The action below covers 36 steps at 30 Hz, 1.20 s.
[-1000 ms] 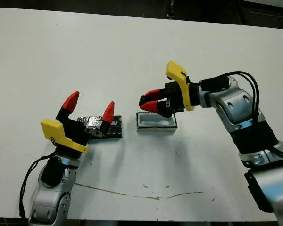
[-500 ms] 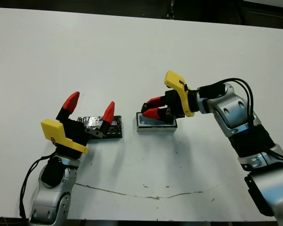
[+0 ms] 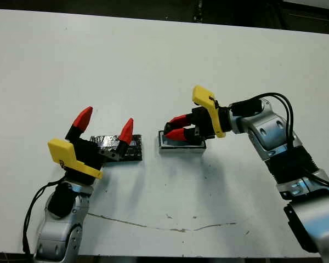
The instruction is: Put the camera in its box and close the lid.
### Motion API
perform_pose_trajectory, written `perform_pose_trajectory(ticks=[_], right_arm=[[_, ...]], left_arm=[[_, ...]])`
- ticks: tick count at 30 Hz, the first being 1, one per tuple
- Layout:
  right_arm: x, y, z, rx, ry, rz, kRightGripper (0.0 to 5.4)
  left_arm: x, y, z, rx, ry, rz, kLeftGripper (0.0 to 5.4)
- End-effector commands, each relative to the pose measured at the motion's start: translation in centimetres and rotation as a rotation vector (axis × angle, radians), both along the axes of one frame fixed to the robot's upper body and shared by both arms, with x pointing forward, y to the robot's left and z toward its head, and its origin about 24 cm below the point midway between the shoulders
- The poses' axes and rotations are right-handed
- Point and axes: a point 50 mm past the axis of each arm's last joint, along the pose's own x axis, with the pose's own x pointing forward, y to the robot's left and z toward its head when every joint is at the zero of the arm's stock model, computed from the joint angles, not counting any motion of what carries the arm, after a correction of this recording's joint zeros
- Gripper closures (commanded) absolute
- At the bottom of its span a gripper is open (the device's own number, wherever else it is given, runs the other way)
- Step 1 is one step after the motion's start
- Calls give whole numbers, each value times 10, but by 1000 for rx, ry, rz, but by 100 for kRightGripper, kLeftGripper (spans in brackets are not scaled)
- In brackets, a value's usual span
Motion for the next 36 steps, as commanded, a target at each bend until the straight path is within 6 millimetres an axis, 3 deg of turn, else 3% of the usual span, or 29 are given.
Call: perform_pose_trajectory(ticks=[1, 17, 29, 36], right_arm=[[-3, -9, -14, -9, 63, -1, 375], [2, -18, -19, -52, 135, 81, 375], [2, -21, -15, -112, 96, 109, 375], [1, -22, -8, -137, 74, 152, 271]], left_arm=[[-2, 1, -5, 0, 24, 4, 0], [-3, 1, -5, 11, 23, 6, 0], [-3, 1, -5, 2, 22, 4, 0], [-3, 1, -5, 4, 24, 6, 0]])
